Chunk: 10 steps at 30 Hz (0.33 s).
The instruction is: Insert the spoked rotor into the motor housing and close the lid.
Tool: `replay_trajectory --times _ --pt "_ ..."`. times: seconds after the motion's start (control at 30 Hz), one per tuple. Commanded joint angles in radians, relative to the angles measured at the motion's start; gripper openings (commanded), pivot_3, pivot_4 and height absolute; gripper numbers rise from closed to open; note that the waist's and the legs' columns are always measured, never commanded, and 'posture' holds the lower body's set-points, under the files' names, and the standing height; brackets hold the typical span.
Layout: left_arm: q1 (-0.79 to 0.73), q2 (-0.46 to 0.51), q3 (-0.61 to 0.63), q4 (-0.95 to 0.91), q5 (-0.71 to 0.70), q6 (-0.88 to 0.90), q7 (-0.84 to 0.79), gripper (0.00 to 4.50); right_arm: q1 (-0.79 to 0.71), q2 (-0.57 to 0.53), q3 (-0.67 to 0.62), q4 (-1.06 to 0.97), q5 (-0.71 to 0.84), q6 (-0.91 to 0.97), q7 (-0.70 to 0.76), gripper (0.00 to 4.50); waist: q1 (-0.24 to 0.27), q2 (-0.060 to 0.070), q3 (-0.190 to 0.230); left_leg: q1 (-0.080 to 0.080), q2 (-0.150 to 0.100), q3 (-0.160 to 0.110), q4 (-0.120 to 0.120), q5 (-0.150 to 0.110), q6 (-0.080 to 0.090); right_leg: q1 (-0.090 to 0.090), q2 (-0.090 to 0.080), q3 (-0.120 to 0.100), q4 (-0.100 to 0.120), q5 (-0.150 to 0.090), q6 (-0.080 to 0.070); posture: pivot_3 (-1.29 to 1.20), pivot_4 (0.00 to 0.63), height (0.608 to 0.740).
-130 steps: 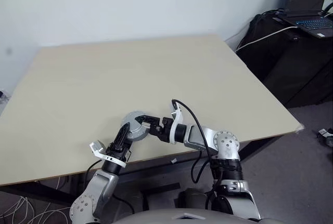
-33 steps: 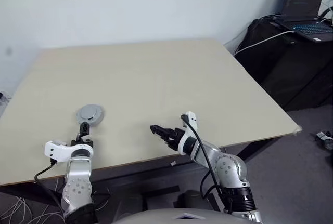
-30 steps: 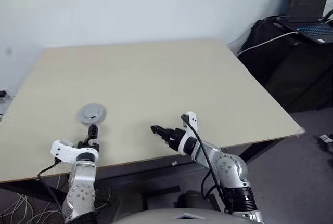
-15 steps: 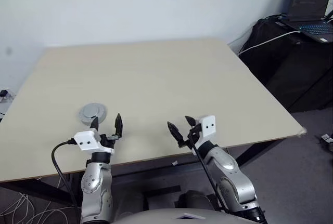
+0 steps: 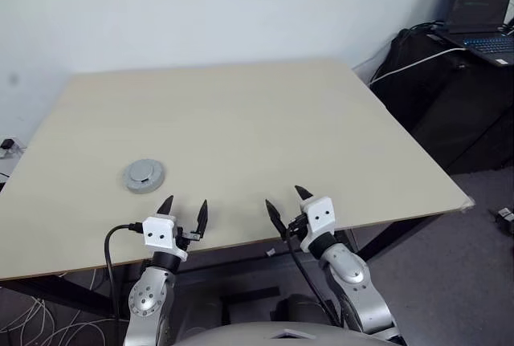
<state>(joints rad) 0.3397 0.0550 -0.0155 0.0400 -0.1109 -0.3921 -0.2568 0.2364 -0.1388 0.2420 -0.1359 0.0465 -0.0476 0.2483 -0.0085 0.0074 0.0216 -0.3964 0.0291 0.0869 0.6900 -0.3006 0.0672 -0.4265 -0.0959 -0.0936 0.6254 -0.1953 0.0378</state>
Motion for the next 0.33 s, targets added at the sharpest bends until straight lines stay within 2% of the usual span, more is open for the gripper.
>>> replay_trajectory --times 0.03,0.33 --pt "-0.022 -0.007 -0.004 -0.016 0.003 -0.005 0.011 4.49 0.002 0.019 -0.026 -0.006 0.007 -0.039 -0.016 4.50 0.000 0.000 0.000 0.000 0.000 0.000 0.000 0.000 0.000 0.000 0.000 0.000 0.000 0.000 0.000 0.00 0.000 0.740" --pt "-0.036 -0.020 0.016 -0.001 -0.005 -0.002 0.042 4.49 0.062 0.079 -0.097 0.005 -0.010 -0.096 -0.118 4.50 0.000 0.000 0.000 0.000 0.000 0.000 0.000 0.000 0.001 0.000 0.000 0.000 0.000 0.000 0.000 0.00 0.000 0.740"
